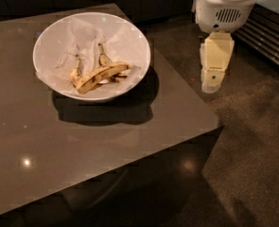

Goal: Pick banana from white bowl

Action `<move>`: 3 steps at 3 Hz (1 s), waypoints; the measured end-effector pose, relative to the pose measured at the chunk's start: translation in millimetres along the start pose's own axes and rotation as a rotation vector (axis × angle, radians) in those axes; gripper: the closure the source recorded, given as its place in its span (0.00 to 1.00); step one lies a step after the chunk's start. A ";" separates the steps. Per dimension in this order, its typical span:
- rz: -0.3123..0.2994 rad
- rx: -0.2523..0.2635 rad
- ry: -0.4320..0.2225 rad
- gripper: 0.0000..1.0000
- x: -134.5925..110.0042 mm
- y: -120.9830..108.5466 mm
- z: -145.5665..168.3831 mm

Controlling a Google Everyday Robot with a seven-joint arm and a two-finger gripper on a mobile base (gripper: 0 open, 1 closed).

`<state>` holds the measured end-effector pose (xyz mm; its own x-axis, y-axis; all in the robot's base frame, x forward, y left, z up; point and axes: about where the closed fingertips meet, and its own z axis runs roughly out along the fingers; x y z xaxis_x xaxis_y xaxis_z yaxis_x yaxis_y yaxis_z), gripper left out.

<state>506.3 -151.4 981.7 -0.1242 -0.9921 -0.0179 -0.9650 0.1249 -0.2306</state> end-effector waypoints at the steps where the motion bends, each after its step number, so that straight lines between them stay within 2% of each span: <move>1: -0.006 0.032 -0.021 0.00 -8.0 -7.9 -0.2; 2: -0.051 0.073 -0.086 0.00 -33.0 -27.6 -4.9; 3: -0.158 0.105 -0.085 0.00 -69.0 -40.8 -12.7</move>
Offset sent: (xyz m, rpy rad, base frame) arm 0.0448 0.0512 0.0232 0.1025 -0.0935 0.1357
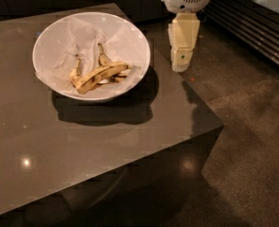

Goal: Pick banana from white bowl

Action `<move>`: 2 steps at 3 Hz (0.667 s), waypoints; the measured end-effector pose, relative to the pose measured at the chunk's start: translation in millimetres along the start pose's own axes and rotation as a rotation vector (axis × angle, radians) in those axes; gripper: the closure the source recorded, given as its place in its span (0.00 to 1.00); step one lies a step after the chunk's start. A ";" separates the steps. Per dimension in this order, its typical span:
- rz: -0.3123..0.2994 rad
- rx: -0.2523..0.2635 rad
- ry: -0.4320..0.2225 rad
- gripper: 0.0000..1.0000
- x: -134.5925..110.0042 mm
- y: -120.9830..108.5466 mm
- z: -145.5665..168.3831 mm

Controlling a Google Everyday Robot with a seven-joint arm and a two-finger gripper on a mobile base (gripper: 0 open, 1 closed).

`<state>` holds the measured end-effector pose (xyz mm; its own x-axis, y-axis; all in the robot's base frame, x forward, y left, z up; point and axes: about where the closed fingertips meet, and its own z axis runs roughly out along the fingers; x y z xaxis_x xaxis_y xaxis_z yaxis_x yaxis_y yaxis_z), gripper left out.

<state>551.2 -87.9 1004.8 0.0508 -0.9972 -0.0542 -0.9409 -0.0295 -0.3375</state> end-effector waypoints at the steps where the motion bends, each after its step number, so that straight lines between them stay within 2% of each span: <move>1: -0.004 0.017 -0.011 0.00 -5.2 -4.9 1.3; 2: -0.011 0.032 -0.032 0.00 -10.3 -9.7 2.7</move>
Offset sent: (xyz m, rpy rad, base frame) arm 0.0067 0.0104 0.0014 0.0318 -0.0199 0.0265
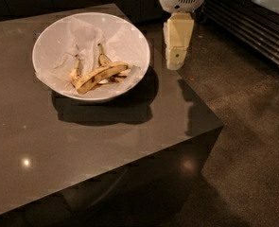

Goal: Pick banana from white bowl

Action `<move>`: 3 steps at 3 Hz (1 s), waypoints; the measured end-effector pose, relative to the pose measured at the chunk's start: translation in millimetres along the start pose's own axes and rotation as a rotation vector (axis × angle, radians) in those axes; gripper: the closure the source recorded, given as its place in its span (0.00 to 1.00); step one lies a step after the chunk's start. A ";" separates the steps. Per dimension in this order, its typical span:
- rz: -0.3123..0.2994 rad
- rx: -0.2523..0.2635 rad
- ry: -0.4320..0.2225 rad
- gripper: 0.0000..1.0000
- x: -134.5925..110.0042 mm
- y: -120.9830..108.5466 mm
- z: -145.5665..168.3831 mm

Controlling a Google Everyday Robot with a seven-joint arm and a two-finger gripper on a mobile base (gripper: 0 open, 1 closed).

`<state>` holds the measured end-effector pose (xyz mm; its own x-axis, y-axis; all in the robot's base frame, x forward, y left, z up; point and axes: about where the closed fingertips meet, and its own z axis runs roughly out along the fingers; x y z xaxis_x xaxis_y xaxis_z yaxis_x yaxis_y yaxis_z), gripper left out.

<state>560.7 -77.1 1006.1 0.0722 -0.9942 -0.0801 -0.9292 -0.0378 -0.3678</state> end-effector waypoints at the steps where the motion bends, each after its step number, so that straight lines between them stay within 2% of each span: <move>1: -0.047 0.015 -0.047 0.00 -20.9 -11.8 1.7; 2: -0.112 0.008 -0.068 0.00 -46.2 -25.6 3.7; 3: -0.102 0.025 -0.090 0.00 -53.6 -32.2 5.0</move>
Offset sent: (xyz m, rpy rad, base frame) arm 0.0295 0.0761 0.0155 0.0017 0.0136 0.2131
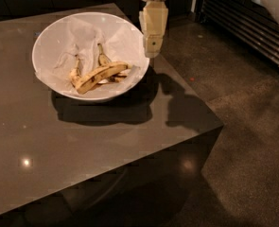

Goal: Pick banana from white bowl

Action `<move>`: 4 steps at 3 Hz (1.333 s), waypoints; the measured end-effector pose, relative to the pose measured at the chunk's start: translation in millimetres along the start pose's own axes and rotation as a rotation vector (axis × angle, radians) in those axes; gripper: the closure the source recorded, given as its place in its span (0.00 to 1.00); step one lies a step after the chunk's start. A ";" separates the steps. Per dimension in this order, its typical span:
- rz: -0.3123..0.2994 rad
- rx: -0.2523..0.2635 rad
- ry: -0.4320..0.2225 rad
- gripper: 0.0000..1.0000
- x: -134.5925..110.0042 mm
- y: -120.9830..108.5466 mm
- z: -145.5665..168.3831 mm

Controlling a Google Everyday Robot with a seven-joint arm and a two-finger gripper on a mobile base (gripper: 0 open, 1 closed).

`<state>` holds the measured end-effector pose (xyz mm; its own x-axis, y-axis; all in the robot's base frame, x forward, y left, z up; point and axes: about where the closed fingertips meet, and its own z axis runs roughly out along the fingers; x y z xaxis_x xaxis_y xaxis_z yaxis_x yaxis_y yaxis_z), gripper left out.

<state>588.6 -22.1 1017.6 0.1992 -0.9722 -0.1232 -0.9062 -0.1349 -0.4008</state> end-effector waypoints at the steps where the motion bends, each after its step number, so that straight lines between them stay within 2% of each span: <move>1: -0.057 -0.003 -0.023 0.00 -13.9 -5.7 10.1; 2: -0.112 -0.033 -0.013 0.00 -20.8 -11.7 28.4; 4: -0.169 -0.074 0.003 0.05 -26.9 -23.9 52.3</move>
Offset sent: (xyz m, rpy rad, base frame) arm 0.0263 0.0349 -0.0377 -0.0986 0.0606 0.1659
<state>624.4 17.3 983.0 0.3497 -0.9352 -0.0568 -0.8849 -0.3097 -0.3480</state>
